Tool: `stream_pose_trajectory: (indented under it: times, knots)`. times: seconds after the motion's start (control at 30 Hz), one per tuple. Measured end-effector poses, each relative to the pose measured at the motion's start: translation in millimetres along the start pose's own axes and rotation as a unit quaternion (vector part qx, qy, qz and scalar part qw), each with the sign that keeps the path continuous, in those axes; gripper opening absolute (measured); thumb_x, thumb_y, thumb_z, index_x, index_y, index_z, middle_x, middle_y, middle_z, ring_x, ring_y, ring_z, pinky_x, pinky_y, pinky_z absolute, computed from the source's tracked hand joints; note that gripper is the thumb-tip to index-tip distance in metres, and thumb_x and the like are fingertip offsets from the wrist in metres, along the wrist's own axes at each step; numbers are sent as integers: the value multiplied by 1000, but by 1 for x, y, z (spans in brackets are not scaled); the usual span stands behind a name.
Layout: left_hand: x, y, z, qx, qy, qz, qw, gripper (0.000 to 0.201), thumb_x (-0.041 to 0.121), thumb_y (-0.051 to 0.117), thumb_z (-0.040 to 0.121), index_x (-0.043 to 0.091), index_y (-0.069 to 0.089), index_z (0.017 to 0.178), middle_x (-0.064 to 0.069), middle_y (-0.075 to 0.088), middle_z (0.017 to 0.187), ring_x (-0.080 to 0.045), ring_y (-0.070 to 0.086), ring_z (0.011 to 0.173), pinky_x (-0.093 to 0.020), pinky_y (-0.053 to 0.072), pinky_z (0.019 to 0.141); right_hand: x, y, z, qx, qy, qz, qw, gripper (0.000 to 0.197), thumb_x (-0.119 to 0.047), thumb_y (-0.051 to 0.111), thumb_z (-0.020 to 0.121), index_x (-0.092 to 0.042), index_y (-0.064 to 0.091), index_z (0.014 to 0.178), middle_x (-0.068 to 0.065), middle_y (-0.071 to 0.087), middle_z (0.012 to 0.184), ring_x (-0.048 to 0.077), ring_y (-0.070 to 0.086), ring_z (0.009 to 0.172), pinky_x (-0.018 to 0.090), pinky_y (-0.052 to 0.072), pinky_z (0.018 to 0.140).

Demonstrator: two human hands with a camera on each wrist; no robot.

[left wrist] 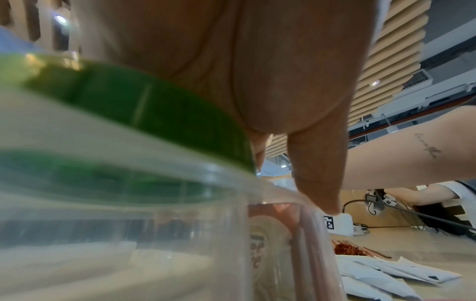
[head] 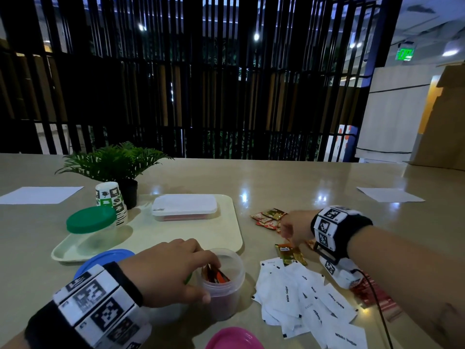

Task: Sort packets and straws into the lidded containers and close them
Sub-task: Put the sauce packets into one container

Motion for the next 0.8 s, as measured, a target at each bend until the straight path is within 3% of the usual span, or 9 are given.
stream_pose_trajectory:
  times: [0.07,0.13,0.33,0.47,0.53,0.6,0.73,0.8]
  knots:
    - [0,0,0,0,0,-4,1000,56,63,53,86,53,30,136,14,38,138,-9,38,123,-29,35,103,1,7,5,-36,-2,-3,999,53,-20,75,79,-22,53,128,-3,55,125,18,54,113,30,47,92]
    - [0,0,-1,1,-1,-9,1000,55,62,54,87,54,31,135,14,39,137,-9,38,122,-29,35,102,1,11,9,-54,-8,-12,998,64,-22,78,77,-22,47,133,-2,51,130,19,52,115,31,47,89]
    - [1,0,-1,-2,-5,-9,1000,55,61,54,87,54,30,136,15,37,138,-8,37,123,-28,35,103,5,17,17,-62,9,-19,998,66,-26,79,75,-23,45,132,0,47,132,20,52,112,32,48,86]
    - [0,0,-1,-4,-5,-10,1000,56,62,54,87,53,30,137,14,38,139,-9,37,123,-29,35,103,6,19,21,-62,13,-25,998,51,-32,78,76,-13,54,116,3,56,114,19,53,96,30,43,76]
    - [-1,1,-1,-4,-6,-12,1000,56,63,54,86,54,30,136,14,38,139,-9,37,123,-30,35,104,6,20,23,-62,16,-35,997,40,-35,78,75,-14,53,98,0,53,94,20,50,87,28,42,69]
    - [-2,1,0,-4,-7,-12,1000,57,64,54,86,54,30,136,14,38,139,-9,37,124,-31,35,105,6,19,22,-57,21,-40,997,37,-38,77,76,-16,51,91,-1,51,88,19,49,86,28,42,67]
    - [-2,3,0,-3,-8,-12,1000,57,64,54,86,54,30,137,14,37,140,-10,36,126,-31,34,105,10,21,18,-25,11,-5,1000,55,-36,76,78,-13,53,122,3,53,116,19,51,99,29,42,80]
    - [-2,3,1,-1,-9,-11,1000,57,64,54,85,53,31,136,14,37,140,-10,36,126,-32,34,106,13,20,16,20,4,23,1000,49,-36,74,80,-16,53,119,1,53,118,20,53,103,29,43,82]
Point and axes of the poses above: each hand's wrist, its own z-axis towards the middle knuckle, its own y-axis out of the palm, x = y × z, the point moved 1 cm from there along z, towards the middle knuckle
